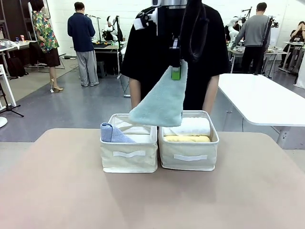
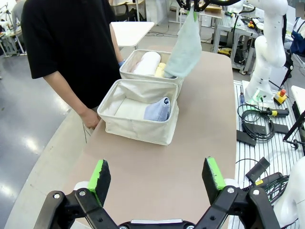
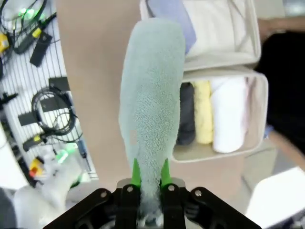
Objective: Sort the towels based on their folding style.
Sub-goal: Pick up another triangle-folded towel from the table and place it in the left Fabric basket.
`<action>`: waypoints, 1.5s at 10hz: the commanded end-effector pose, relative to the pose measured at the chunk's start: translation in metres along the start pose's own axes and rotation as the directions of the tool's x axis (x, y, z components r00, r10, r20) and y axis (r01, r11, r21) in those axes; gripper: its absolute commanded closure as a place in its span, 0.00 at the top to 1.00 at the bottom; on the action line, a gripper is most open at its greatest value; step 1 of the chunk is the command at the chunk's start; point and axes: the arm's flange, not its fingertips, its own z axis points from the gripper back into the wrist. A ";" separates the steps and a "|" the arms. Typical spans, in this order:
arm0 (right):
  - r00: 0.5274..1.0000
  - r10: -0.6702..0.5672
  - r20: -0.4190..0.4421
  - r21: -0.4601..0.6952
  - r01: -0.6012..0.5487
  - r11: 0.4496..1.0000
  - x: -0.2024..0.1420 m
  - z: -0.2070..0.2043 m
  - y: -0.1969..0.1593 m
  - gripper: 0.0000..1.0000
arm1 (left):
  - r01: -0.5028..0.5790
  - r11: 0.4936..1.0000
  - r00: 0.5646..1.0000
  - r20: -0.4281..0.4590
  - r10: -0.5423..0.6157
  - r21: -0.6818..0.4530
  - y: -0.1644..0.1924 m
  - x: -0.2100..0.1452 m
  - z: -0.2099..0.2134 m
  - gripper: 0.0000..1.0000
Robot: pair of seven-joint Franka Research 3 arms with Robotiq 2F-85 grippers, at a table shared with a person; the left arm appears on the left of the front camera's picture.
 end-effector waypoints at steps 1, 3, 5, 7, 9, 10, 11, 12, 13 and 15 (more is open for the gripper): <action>1.000 0.029 0.002 -0.009 -0.029 1.000 0.016 0.019 -0.010 0.18 | 0.022 1.000 1.000 0.015 -0.022 0.000 0.000 -0.001 0.003 1.00; 1.000 0.000 0.000 0.000 0.000 1.000 0.000 0.000 0.000 0.18 | 0.022 1.000 1.000 0.015 -0.022 0.000 0.000 -0.001 0.003 1.00; 1.000 0.000 0.000 0.000 0.000 1.000 0.000 0.000 0.000 0.18 | 0.022 1.000 1.000 0.015 -0.022 0.000 0.000 -0.001 0.003 1.00; 1.000 0.000 0.000 0.000 0.000 1.000 0.000 0.000 0.000 0.18 | 0.022 1.000 1.000 0.015 -0.022 0.000 0.000 -0.001 0.003 1.00; 0.995 0.102 0.010 -0.049 -0.101 0.994 0.019 -0.004 -0.005 0.18 | 0.022 1.000 1.000 0.015 -0.022 0.000 0.000 -0.001 0.003 1.00; 0.986 0.166 0.022 -0.109 -0.163 0.981 0.030 -0.004 -0.009 0.18 | 0.022 1.000 1.000 0.015 -0.022 0.000 0.000 -0.001 0.003 1.00; 0.983 0.181 0.030 -0.165 -0.174 0.971 0.039 -0.002 -0.020 0.18 | 0.022 1.000 1.000 0.015 -0.022 0.000 0.000 -0.001 0.003 1.00; 0.982 0.185 0.038 -0.187 -0.175 0.967 0.047 -0.004 -0.033 0.18 | 0.022 1.000 1.000 0.015 -0.022 0.000 0.000 -0.001 0.003 1.00; 0.980 0.194 0.047 -0.210 -0.180 0.961 0.056 -0.006 -0.050 0.18 | 0.022 1.000 1.000 0.015 -0.022 0.000 0.000 -0.001 0.003 1.00; 0.980 0.180 0.087 -0.243 -0.154 0.958 0.069 -0.011 -0.082 0.18 | 0.022 1.000 1.000 0.015 -0.022 0.000 0.000 -0.001 0.003 1.00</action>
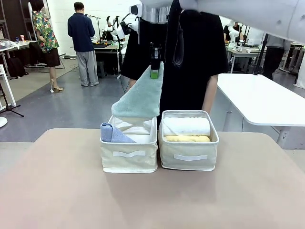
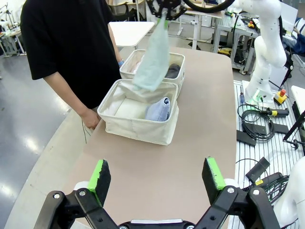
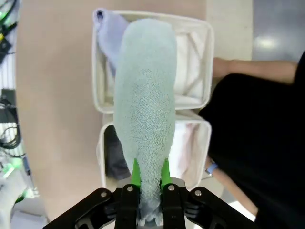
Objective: Sort the towels based on their folding style.
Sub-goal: Pick up another triangle-folded towel from the table and place it in the left Fabric basket.
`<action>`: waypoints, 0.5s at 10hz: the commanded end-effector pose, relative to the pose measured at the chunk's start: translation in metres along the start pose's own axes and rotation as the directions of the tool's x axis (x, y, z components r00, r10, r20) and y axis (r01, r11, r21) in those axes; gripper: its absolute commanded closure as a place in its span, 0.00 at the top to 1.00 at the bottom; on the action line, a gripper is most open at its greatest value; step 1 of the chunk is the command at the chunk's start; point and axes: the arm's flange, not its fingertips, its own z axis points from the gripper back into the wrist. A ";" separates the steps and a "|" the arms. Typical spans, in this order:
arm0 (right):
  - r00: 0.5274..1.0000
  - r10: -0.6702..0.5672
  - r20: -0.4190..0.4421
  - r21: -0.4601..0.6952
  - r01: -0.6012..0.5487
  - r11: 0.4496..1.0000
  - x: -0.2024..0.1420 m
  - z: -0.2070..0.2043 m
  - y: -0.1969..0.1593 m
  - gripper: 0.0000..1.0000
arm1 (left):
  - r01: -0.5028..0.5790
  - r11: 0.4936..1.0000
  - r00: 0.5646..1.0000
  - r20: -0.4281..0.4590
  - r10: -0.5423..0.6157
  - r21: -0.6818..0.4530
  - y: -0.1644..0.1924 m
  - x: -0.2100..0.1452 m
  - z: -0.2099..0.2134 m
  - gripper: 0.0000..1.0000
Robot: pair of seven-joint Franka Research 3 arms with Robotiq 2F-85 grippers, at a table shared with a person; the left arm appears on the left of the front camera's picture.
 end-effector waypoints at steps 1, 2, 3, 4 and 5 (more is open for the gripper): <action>0.999 0.004 0.040 -0.027 -0.003 1.000 0.015 0.003 -0.039 0.18 | 0.022 1.000 1.000 0.015 -0.022 -0.001 0.000 -0.001 0.003 1.00; 0.998 0.028 0.057 -0.016 -0.027 1.000 0.020 -0.007 -0.047 0.18 | 0.022 1.000 1.000 0.015 -0.022 -0.001 0.000 -0.001 0.003 1.00; 0.996 0.065 0.063 -0.012 -0.064 0.998 0.025 -0.016 -0.050 0.18 | 0.022 1.000 1.000 0.015 -0.022 -0.001 0.000 -0.001 0.003 1.00; 0.994 0.091 0.055 -0.021 -0.090 0.996 0.027 -0.025 -0.052 0.18 | 0.022 1.000 1.000 0.015 -0.022 -0.001 0.000 -0.001 0.003 1.00; 0.992 0.108 0.069 -0.030 -0.106 0.994 0.025 -0.033 -0.052 0.18 | 0.022 1.000 1.000 0.015 -0.022 -0.001 0.000 -0.001 0.003 1.00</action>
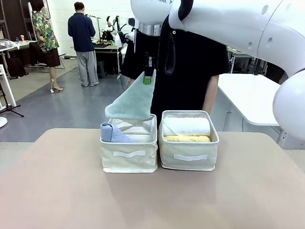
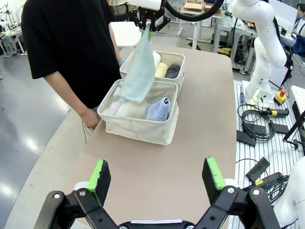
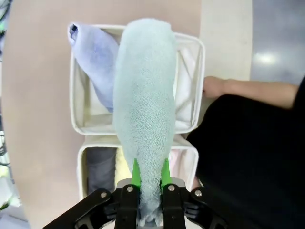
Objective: Sort the towels based on their folding style.
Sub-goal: Pick up another triangle-folded towel from the table and place it in the left Fabric basket.
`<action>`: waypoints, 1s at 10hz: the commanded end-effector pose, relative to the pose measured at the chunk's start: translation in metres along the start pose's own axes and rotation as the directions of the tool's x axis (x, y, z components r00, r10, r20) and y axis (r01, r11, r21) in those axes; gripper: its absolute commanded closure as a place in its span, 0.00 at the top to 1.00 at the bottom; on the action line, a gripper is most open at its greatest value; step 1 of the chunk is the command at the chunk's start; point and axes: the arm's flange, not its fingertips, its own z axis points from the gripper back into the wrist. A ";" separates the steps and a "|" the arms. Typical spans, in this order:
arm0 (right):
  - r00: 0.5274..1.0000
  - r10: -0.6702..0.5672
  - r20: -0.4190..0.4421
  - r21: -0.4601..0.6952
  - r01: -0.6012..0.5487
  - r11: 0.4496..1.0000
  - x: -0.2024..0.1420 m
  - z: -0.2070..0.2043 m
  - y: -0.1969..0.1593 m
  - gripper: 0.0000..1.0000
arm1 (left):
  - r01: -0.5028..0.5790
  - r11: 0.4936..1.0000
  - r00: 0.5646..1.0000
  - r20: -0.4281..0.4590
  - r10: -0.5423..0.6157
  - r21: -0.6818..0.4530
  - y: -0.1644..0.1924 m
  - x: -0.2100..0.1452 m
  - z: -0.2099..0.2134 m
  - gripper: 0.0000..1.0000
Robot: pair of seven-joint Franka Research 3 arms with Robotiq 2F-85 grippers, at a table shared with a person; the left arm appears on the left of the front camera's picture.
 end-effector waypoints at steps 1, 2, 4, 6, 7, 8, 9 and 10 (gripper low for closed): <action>0.998 0.053 0.014 -0.028 -0.053 0.998 0.010 0.001 -0.019 0.18 | 0.022 1.000 1.000 0.015 -0.022 -0.001 0.000 -0.001 0.002 1.00; 0.999 0.032 0.006 -0.016 -0.032 0.999 0.009 -0.006 -0.019 0.18 | 0.022 1.000 1.000 0.015 -0.022 -0.001 0.000 -0.001 0.002 1.00; 1.000 0.022 0.005 0.000 -0.022 1.000 0.002 -0.007 -0.002 0.18 | 0.022 1.000 1.000 0.015 -0.022 -0.001 0.000 -0.001 0.002 1.00; 1.000 0.022 0.005 0.000 -0.022 1.000 0.002 -0.007 -0.002 0.18 | 0.022 1.000 1.000 0.015 -0.022 -0.001 0.000 -0.001 0.002 1.00; 1.000 0.022 0.005 0.000 -0.022 1.000 0.002 -0.007 -0.002 0.18 | 0.022 1.000 1.000 0.015 -0.022 -0.001 0.000 -0.001 0.002 1.00; 1.000 0.022 0.005 0.000 -0.022 1.000 0.002 -0.007 -0.002 0.18 | 0.022 1.000 1.000 0.015 -0.022 -0.001 0.000 -0.001 0.002 1.00; 1.000 0.022 0.005 0.000 -0.022 1.000 0.002 -0.007 -0.002 0.18 | 0.022 1.000 1.000 0.015 -0.022 -0.001 0.000 -0.001 0.002 1.00; 1.000 0.026 0.005 0.003 -0.026 1.000 0.003 -0.012 -0.003 0.18 | 0.022 1.000 1.000 0.015 -0.022 -0.001 0.000 -0.001 0.002 1.00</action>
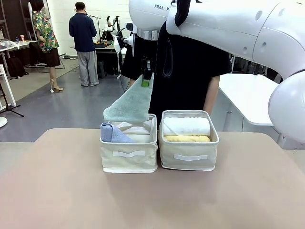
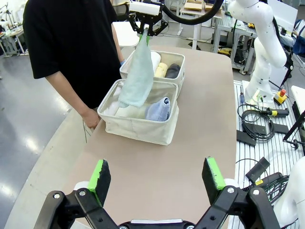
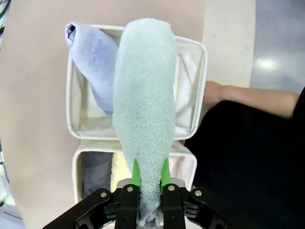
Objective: Sort the towels based on their folding style.
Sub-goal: Pick up another triangle-folded towel from the table and place it in the left Fabric basket.
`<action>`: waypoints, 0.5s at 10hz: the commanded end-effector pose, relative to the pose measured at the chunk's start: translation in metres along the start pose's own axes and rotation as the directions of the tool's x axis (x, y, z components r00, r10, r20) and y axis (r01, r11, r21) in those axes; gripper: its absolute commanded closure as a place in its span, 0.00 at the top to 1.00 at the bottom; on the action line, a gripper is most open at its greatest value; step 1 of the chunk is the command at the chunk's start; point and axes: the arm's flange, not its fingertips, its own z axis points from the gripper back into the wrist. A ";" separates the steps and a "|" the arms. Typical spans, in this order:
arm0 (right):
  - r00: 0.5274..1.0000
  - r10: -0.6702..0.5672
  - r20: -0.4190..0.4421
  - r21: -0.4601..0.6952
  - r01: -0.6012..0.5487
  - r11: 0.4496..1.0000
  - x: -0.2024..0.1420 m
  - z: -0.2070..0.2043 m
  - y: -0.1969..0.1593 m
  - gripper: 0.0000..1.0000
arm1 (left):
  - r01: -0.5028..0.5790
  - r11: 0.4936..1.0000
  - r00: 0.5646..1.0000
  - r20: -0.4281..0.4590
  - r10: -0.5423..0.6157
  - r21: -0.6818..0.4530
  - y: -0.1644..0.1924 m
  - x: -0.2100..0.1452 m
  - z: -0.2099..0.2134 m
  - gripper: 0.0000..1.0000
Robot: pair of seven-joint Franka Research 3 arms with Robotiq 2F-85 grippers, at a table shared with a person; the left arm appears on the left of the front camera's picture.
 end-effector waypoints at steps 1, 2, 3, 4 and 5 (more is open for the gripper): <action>1.000 -0.016 0.014 -0.008 0.016 1.000 -0.006 -0.011 -0.008 0.18 | 0.023 1.000 1.000 0.015 -0.023 -0.001 0.000 -0.001 0.003 1.00; 1.000 -0.021 -0.006 -0.017 0.021 1.000 -0.008 -0.019 -0.011 0.18 | 0.023 1.000 1.000 0.015 -0.023 -0.001 0.000 -0.001 0.003 1.00; 1.000 -0.020 -0.003 -0.024 0.020 1.000 -0.010 -0.024 -0.013 0.18 | 0.023 1.000 1.000 0.015 -0.023 -0.001 0.000 -0.001 0.003 1.00; 1.000 -0.019 -0.013 -0.030 0.018 0.999 -0.011 -0.029 -0.015 0.18 | 0.023 1.000 1.000 0.015 -0.023 -0.001 0.000 -0.001 0.003 1.00; 1.000 -0.026 -0.013 -0.029 0.026 0.999 -0.013 -0.036 -0.019 0.18 | 0.023 1.000 1.000 0.015 -0.023 -0.001 0.000 -0.001 0.003 1.00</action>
